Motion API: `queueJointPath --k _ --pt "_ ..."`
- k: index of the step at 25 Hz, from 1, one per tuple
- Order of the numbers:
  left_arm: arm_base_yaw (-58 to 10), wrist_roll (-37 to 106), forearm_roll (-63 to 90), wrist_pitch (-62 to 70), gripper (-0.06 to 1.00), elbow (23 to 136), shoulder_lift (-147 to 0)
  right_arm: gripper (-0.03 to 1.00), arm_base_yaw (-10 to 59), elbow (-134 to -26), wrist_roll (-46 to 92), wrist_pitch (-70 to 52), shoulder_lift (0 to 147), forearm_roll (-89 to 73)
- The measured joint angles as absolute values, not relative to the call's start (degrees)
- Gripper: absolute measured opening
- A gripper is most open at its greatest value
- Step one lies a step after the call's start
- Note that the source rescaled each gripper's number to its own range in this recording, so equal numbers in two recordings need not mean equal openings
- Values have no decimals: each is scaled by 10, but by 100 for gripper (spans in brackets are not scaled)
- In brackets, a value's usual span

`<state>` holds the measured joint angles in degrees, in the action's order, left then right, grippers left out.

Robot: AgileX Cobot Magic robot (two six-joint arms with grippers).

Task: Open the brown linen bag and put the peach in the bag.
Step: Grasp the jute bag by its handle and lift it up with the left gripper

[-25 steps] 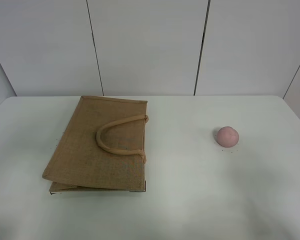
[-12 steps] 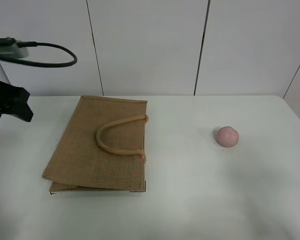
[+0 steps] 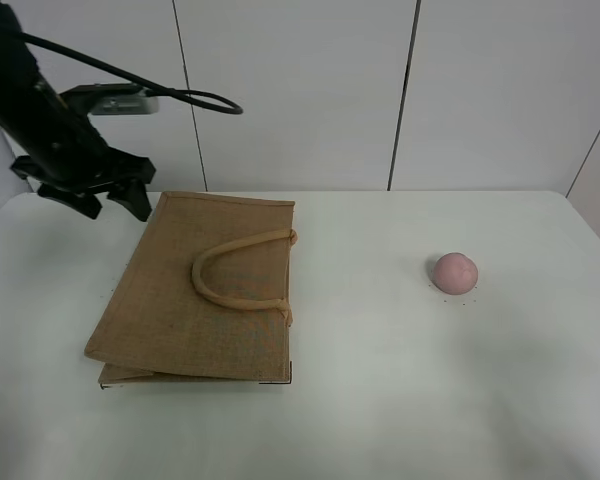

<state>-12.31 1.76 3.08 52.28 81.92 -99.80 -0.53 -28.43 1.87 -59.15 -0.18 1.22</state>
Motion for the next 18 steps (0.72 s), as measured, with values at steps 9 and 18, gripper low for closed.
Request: queueJointPath --k 9,18 --pt "-172 -21 37 561 97 949 -1135 100 -5 -284 19 -592 -2 12" --pt "-172 -37 54 534 97 976 -1231 100 -5 -284 19 -592 -2 12"
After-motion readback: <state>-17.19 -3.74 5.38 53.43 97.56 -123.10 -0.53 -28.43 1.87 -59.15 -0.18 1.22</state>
